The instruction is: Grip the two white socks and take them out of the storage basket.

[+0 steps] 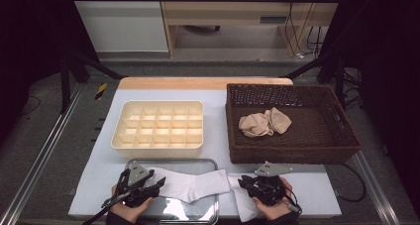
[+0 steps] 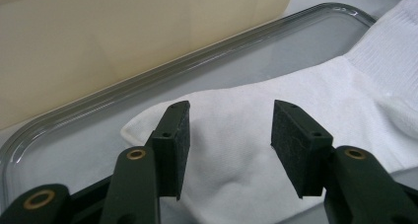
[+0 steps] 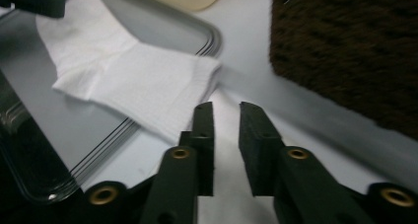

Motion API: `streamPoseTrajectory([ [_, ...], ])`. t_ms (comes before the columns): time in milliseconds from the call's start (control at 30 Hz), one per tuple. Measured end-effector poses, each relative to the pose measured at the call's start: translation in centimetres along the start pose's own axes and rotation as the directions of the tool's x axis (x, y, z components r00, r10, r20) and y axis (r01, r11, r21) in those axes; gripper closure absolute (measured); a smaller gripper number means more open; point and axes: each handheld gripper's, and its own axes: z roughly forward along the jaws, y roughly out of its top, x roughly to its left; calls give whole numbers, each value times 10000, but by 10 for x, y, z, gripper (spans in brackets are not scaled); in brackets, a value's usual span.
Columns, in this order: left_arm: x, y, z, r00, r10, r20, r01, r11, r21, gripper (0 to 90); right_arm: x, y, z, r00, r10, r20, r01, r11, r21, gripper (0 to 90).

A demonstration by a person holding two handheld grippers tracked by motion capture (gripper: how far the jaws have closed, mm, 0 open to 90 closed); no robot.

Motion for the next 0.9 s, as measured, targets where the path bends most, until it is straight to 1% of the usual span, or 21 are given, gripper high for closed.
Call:
streamPoseTrajectory([
  [33, 0, 0, 0, 10000, -5, 7, 5, 10000, 2, 486, 2, -2, 2, 9999, -118, -16, 118, 9999, 104, 717],
  [67, 1, -1, -1, 10000, -12, 3, 12, 10000, -20, 486, 4, -5, 4, 10000, -90, -4, 90, 9997, 237, 690],
  [100, 1, -1, -1, 10000, -26, 23, 26, 10000, -15, 486, 4, -8, 5, 9998, -191, 81, 188, 9993, 322, 680],
  [200, 1, -2, 0, 10000, -56, 40, 56, 10000, 7, 486, 2, -15, 6, 9998, -61, 191, 50, 9981, 619, 671],
  [233, 1, -3, 0, 10000, -3, 34, 2, 10000, 58, 486, 1, -16, 7, 9996, -115, 239, 96, 9968, 795, 682],
  [267, 1, -3, 1, 10000, -5, 36, 4, 10000, 81, 487, 1, -17, 9, 9994, -235, 248, 212, 9960, 870, 700],
  [300, 1, -3, 1, 10000, -47, 44, 47, 10000, 65, 487, 1, -18, 11, 9995, -258, 183, 240, 9955, 922, 726],
  [367, 1, -3, 2, 10000, 4, 13, -4, 9999, 127, 487, 3, -17, 12, 9989, -422, 220, 398, 9941, 1014, 797],
  [400, 2, -4, 2, 10000, 13, 3, -13, 9999, 131, 487, 3, -16, 12, 9989, -412, 209, 387, 9936, 1065, 855],
  [433, 2, -4, 2, 10000, -16, -12, 16, 9999, 126, 487, 3, -16, 12, 9989, -421, 229, 393, 9930, 1110, 891],
  [467, 2, -4, 2, 10000, -46, 1, 46, 9999, 112, 488, 2, -15, 11, 9988, -426, 255, 395, 9931, 1107, 900],
  [500, 2, -4, 2, 10000, -59, -4, 59, 9999, 101, 488, 1, -15, 10, 9993, -315, 214, 289, 9933, 1118, 900],
  [600, 3, -4, 2, 10000, -64, -12, 64, 9999, 124, 488, -2, -13, 5, 9997, -135, 190, 117, 9958, 903, 900],
  [767, 4, -4, 3, 10000, -96, 17, 95, 9999, 121, 488, -9, -5, -8, 9990, 115, 435, -120, 9999, 106, 900],
  [867, 4, -4, 2, 10000, -89, 17, 88, 9999, 137, 488, -11, -1, -9, 9987, 194, 476, -193, 9998, -34, 900],
  [900, 4, -4, 2, 9999, -130, 37, 130, 9999, 95, 488, -11, 0, -9, 9985, 72, 545, -69, 10000, -48, 900],
])
